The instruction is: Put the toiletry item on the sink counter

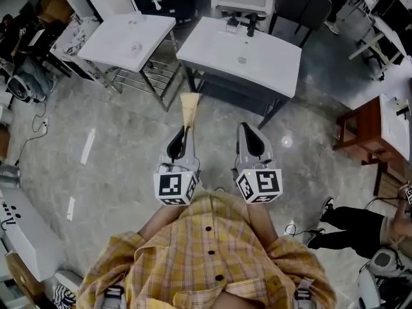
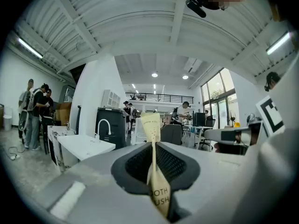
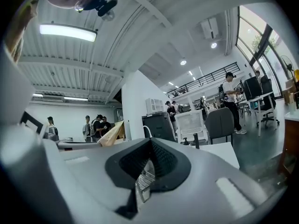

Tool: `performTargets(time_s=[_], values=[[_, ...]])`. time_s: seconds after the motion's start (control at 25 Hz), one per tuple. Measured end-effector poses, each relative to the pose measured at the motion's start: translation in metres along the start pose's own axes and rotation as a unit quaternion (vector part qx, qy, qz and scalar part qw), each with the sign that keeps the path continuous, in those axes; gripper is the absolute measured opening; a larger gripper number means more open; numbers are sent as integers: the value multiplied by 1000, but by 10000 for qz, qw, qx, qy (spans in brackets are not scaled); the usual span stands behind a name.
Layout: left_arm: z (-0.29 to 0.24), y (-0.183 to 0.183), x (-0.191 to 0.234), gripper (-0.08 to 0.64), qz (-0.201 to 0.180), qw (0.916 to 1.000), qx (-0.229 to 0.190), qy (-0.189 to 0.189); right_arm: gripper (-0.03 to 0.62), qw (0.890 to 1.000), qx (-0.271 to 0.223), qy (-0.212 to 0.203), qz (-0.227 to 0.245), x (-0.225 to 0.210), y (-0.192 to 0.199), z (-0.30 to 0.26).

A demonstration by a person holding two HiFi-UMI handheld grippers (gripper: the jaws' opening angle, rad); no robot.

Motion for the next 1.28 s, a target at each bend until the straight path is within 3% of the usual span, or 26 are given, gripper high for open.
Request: performTargets(time_s=[0.36,0.64,0.88,1.28], values=[[-5,14,-6,29,-12,9999,82,-131,0,9992,327,-243,-59,-10,18,-10],[-44,34,25,29,66,9997,132,-183,0,9989,419,-202,81,-18,35,-54],[-103,40,62,29,47,9997,230,-96,0,9986,492,-185,26,-28,51,-123],[-227,6,159,29,78,9993,270,263,0,9983,569,-12,127,-22,37,-274]])
Point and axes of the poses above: the fingertips, and each gripper's own axes: z backward along the fingers, x to its left, y out of its underside, the point moved 9 cm from there along z, backward along the fingers, and after that the axes turned 5 degrees about -x, right-handed, at the moved point
